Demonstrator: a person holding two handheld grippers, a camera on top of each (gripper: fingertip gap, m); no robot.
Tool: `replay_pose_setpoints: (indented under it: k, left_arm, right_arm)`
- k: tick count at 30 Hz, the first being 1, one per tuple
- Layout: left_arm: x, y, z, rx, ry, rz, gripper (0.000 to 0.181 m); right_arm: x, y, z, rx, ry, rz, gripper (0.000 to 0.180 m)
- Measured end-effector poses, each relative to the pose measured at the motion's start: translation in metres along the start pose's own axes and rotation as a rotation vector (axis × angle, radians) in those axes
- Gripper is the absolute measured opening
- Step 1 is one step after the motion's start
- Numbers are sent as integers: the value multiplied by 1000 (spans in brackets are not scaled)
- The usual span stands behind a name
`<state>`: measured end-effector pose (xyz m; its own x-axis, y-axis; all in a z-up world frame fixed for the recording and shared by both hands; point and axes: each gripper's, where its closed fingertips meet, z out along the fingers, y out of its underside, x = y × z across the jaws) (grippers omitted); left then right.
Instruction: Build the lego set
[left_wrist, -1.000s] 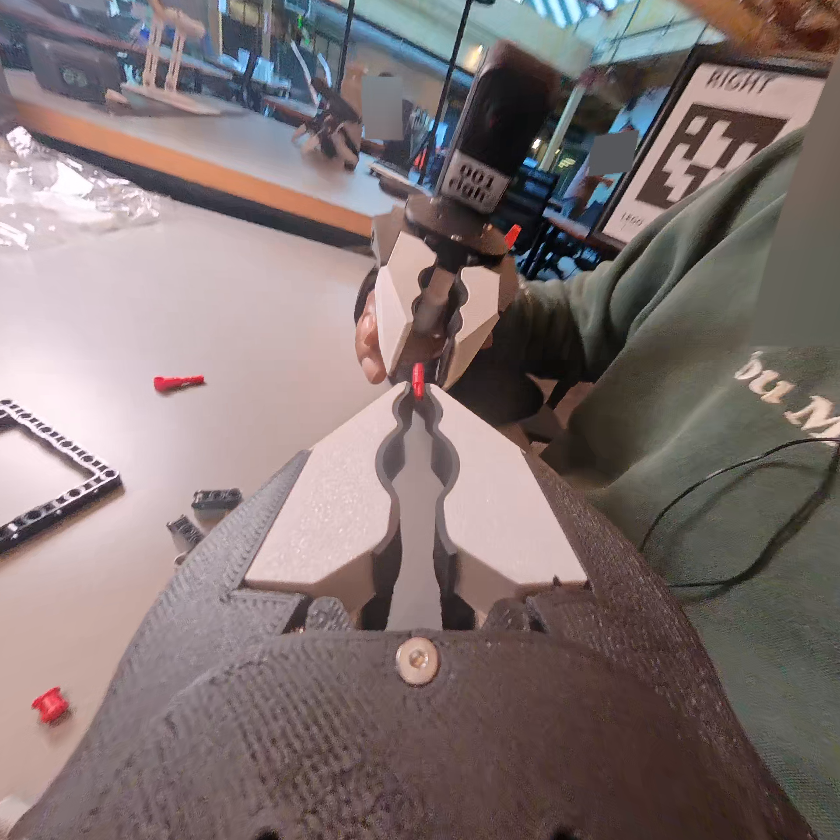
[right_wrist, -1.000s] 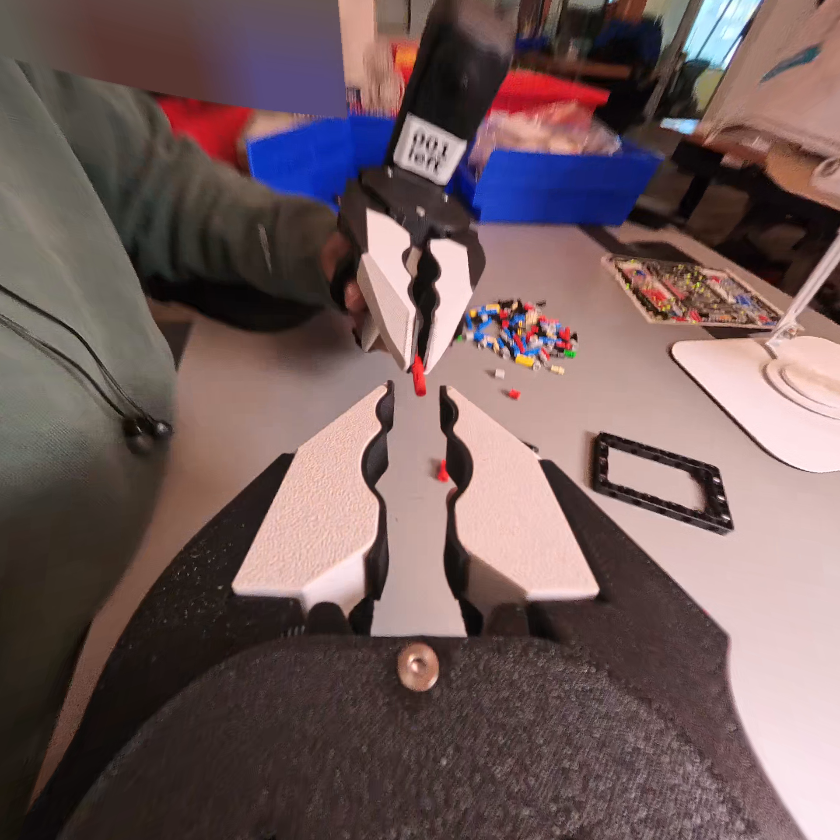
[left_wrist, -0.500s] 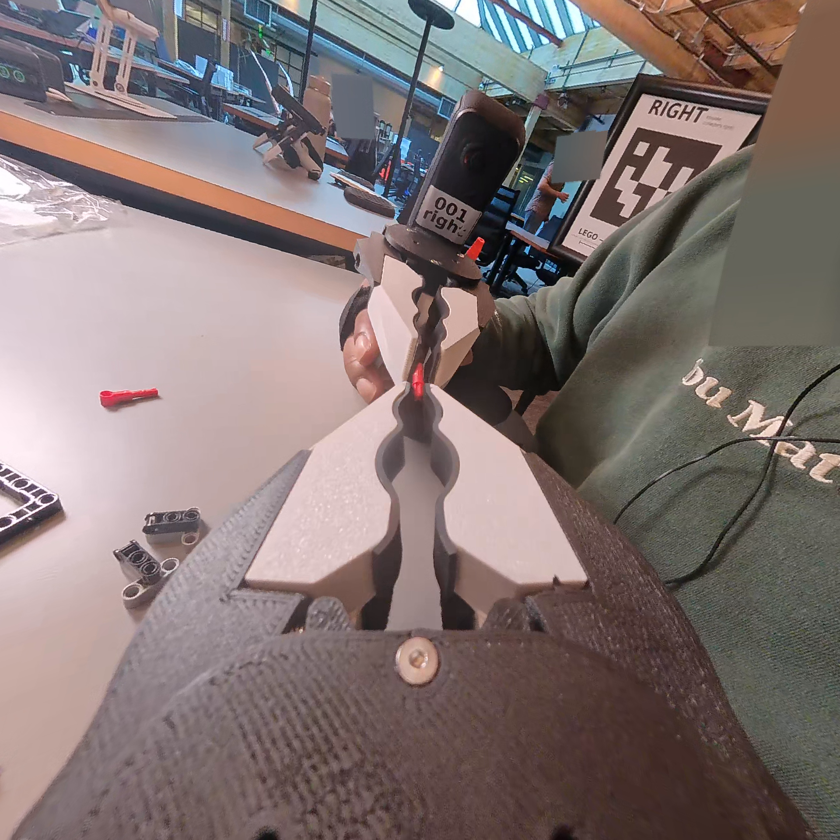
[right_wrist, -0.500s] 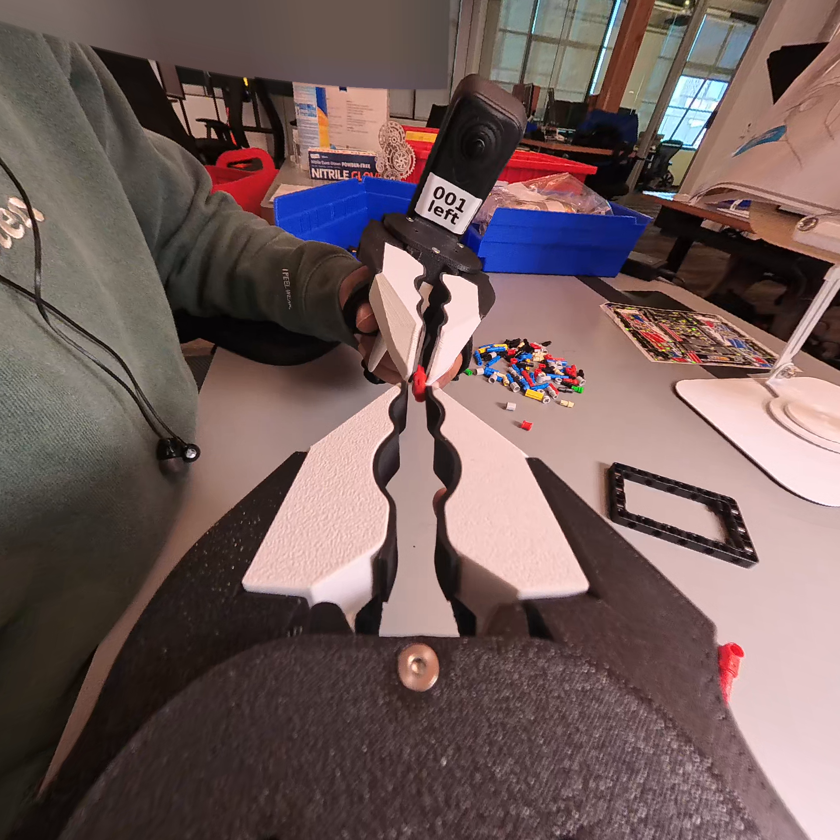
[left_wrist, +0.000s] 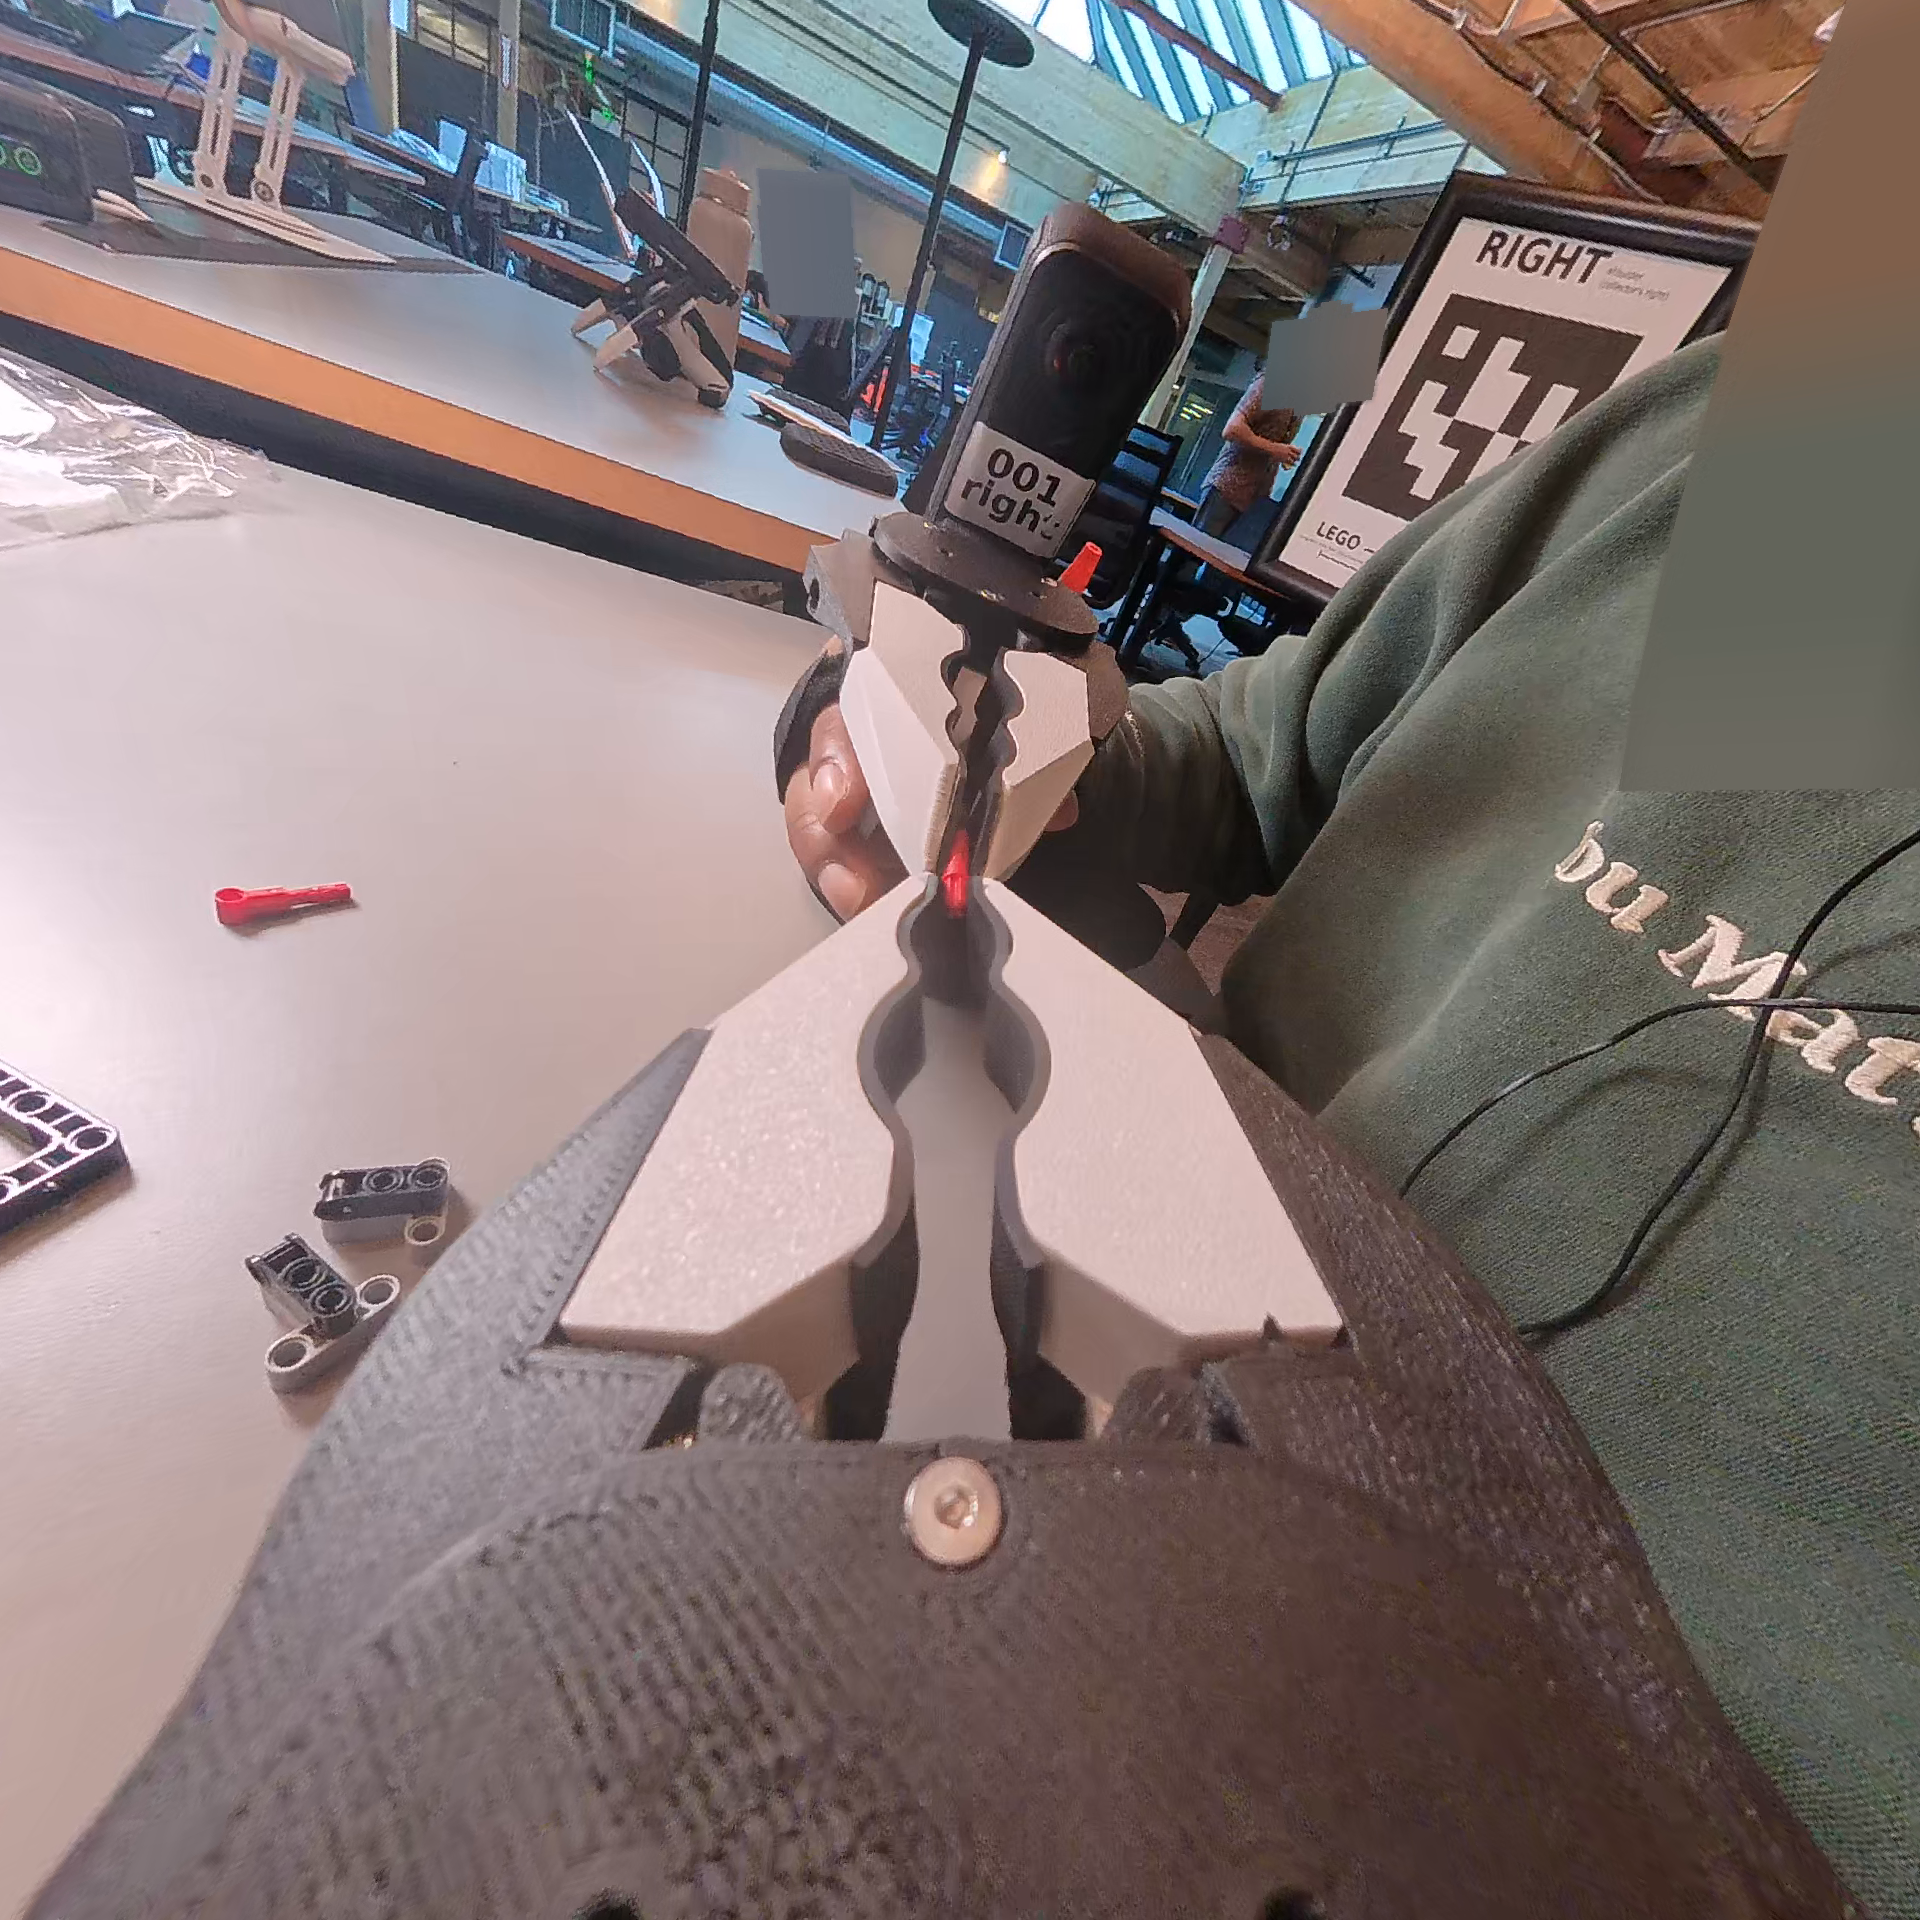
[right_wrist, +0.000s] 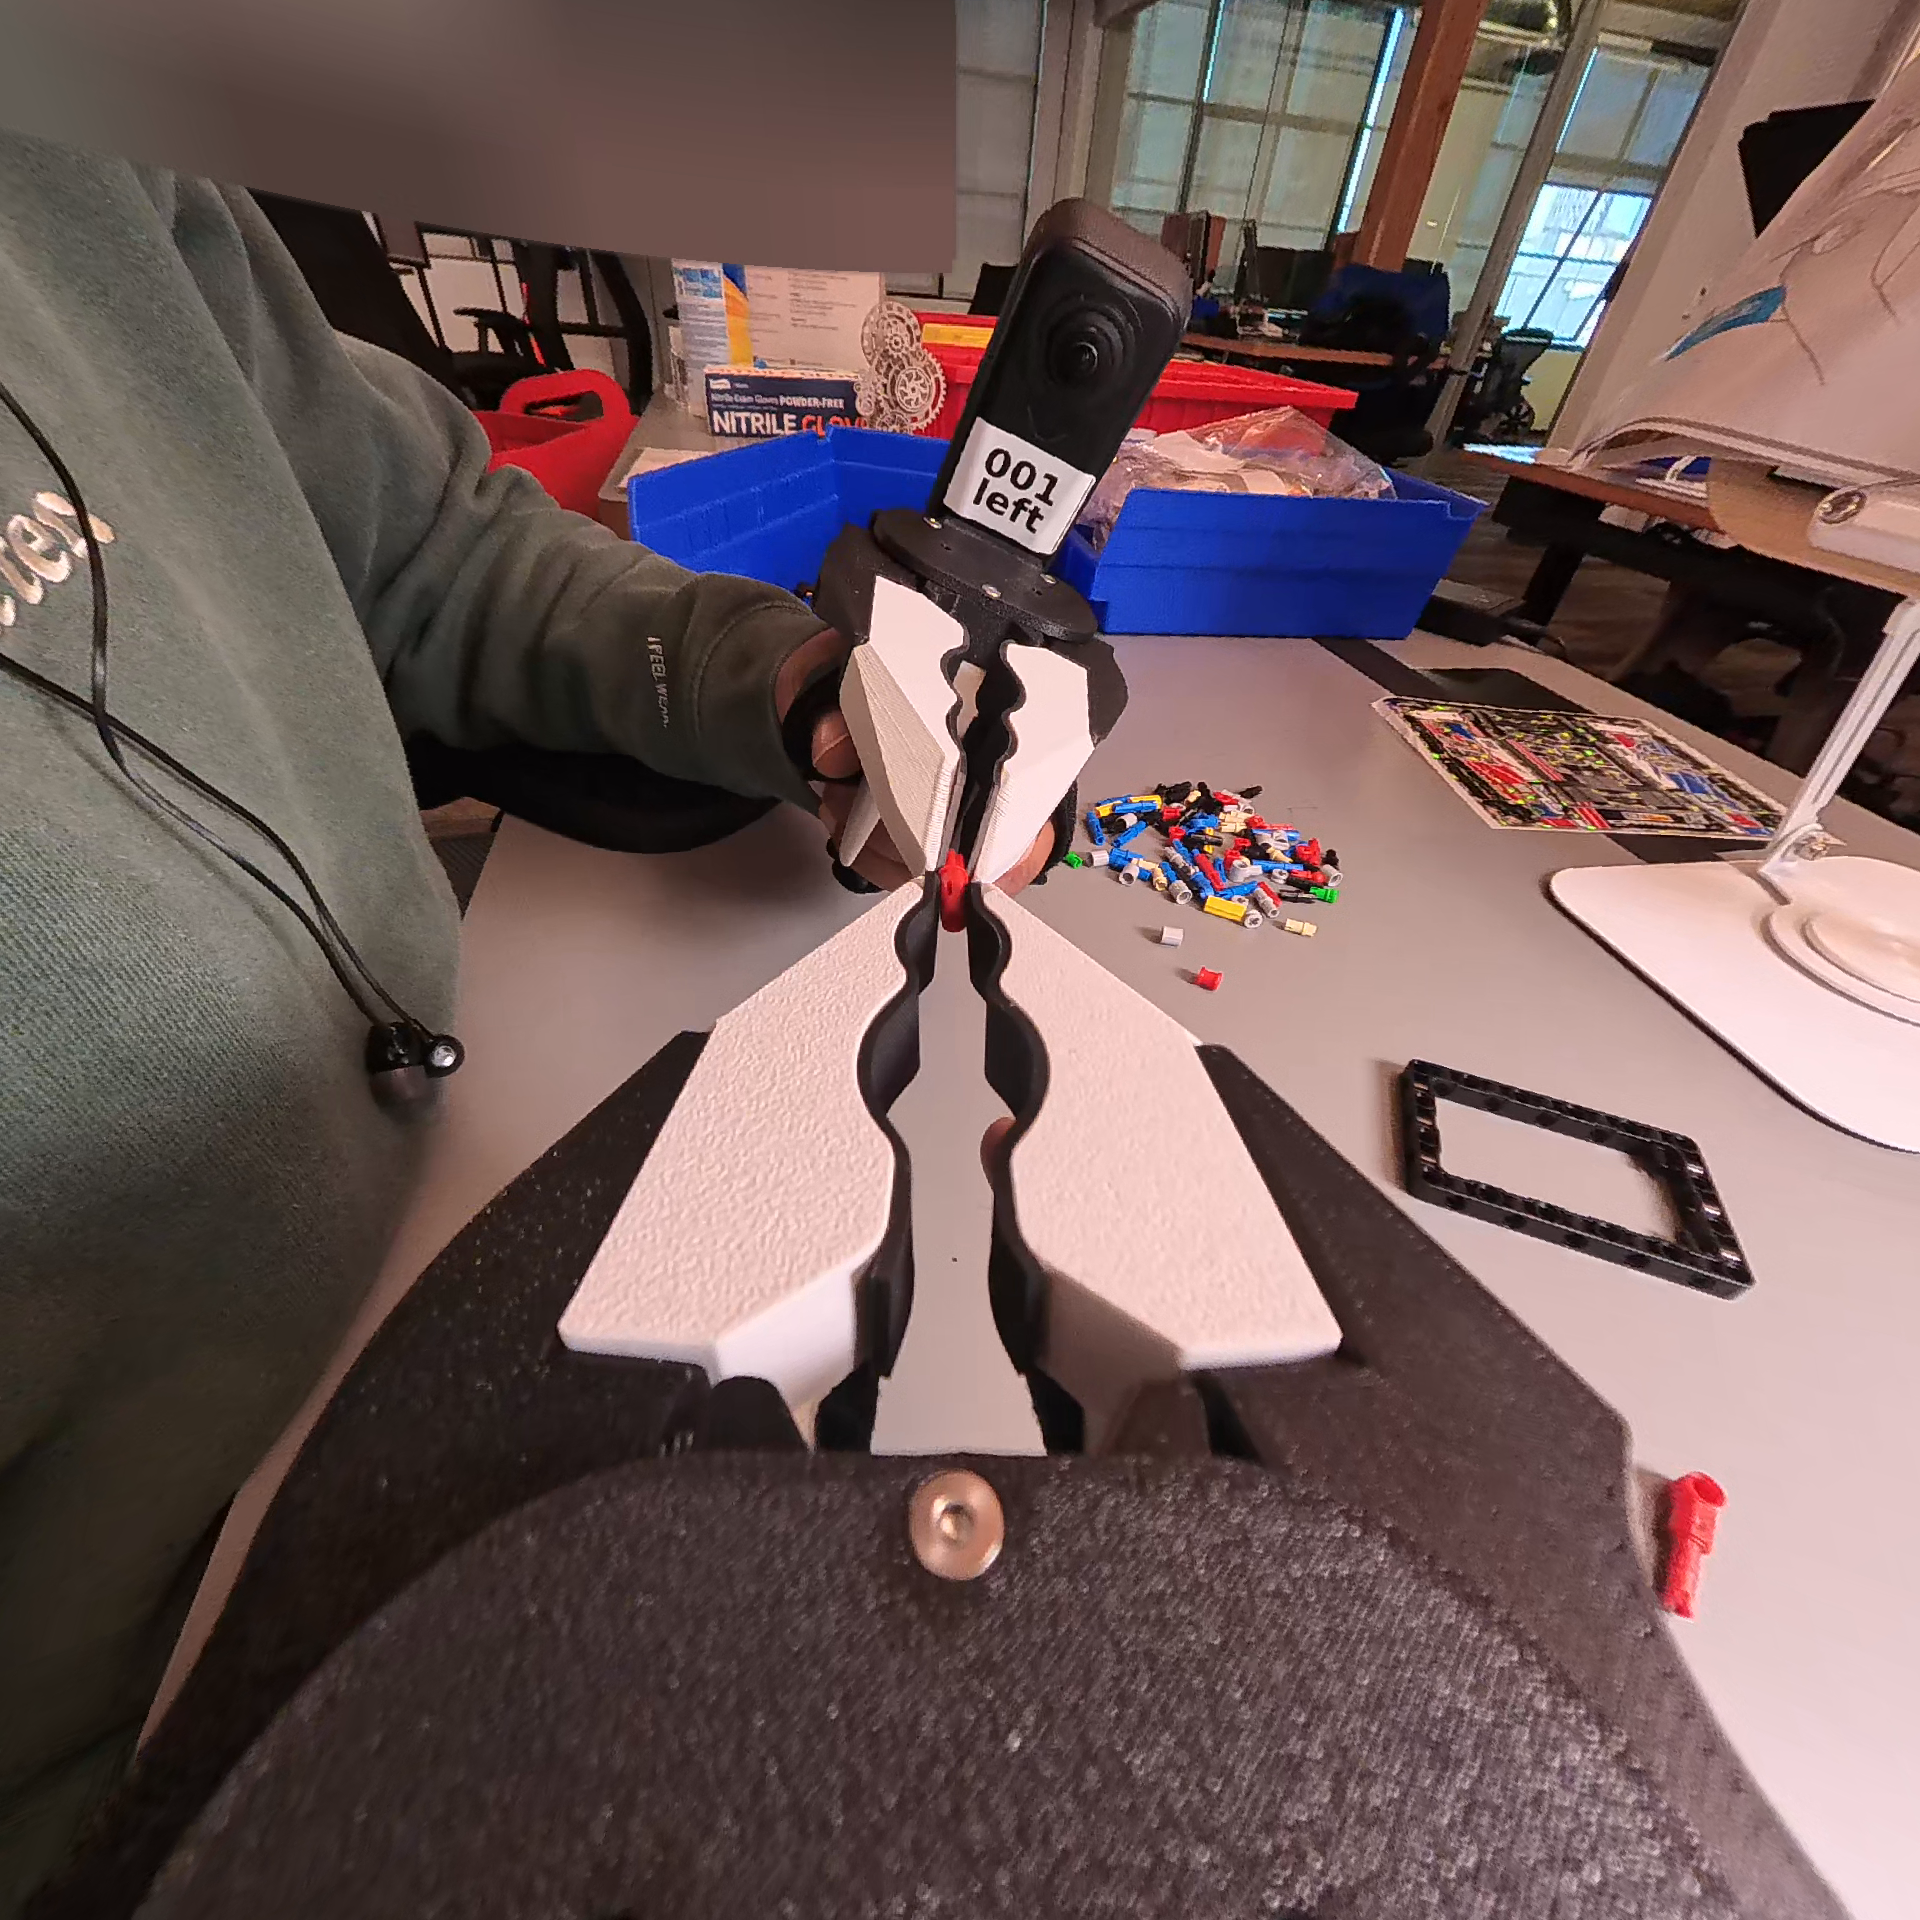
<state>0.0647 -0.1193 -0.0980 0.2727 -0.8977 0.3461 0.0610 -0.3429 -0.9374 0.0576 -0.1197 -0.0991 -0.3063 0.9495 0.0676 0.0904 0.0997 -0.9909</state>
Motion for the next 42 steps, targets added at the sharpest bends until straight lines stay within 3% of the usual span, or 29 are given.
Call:
replay_pose_setpoints:
  k: [12,15,19,21,28,42]
  left_arm:
    - [-3,-2,-1,12,-17,0,3]
    - [-16,-2,-9,-9,-90,23,22]
    - [-61,43,-32,-320,-320,200,21]
    - [-73,68,-38,-467,-359,249,23]
    - [-78,96,-26,-631,-317,309,22]
    - [-81,96,-15,-647,-282,349,9]
  right_arm:
    - [3,0,1,14,11,42,3]
    - [13,6,-4,-35,49,18,3]
    - [30,22,-21,-132,112,0,3]
    - [30,29,-26,-157,118,0,3]
    - [26,42,-29,-186,88,13,2]
    - [27,47,-28,-189,67,54,2]
